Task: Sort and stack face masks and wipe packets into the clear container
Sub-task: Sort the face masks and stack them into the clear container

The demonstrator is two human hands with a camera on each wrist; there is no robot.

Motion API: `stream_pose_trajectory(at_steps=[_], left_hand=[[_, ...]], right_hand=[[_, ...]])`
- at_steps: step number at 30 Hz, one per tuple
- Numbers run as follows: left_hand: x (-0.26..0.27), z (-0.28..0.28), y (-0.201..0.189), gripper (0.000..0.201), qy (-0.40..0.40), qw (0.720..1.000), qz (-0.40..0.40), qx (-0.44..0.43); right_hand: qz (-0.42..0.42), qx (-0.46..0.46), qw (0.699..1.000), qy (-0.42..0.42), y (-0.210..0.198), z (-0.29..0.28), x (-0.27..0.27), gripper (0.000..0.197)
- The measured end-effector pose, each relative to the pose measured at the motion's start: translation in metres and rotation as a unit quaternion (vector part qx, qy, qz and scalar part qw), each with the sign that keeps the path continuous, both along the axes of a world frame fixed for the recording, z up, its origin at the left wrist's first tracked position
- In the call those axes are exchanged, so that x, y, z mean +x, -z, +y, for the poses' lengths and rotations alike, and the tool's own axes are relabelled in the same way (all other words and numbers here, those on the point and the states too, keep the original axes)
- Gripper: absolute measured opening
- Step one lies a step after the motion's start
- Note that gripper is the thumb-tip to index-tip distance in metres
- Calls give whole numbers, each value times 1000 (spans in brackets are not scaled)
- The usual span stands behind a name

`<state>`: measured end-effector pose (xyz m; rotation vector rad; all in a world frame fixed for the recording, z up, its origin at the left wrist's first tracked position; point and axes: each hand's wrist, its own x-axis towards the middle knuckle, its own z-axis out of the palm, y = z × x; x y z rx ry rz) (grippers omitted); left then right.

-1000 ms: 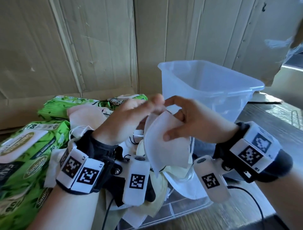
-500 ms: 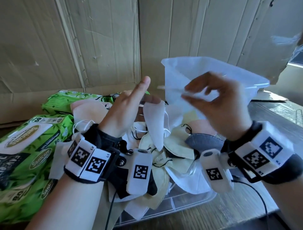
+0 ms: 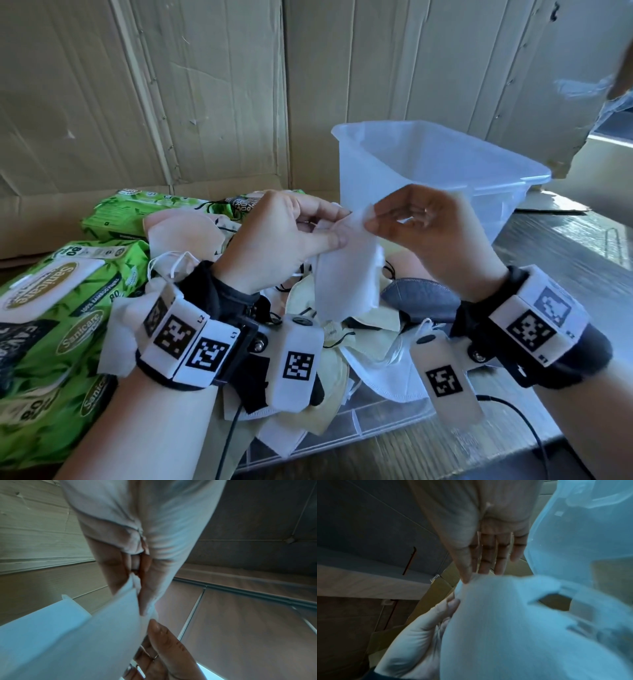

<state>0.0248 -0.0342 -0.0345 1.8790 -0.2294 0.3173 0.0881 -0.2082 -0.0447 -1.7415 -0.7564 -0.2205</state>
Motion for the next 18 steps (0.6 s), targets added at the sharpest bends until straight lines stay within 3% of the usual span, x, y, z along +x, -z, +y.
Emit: stream_pose_trajectory(at_steps=[4,7,11,18], left_hand=[[-3,-1,-2,22,10,1000,11,8],[-4,-4,-2,24,22,999,10,27],[-5,-8,-2,24,31,998,19,47],[-5,-9,-1,36,32,998,27,56]], right_hand=[[17,44,998,-30,2,-3,-2,19],[4,1,998,-62,0,-3,-4,15],[-63,-111,991,-44,-4,0,-7,11],[-48,-112,990,-68,-7,5,-4,7]])
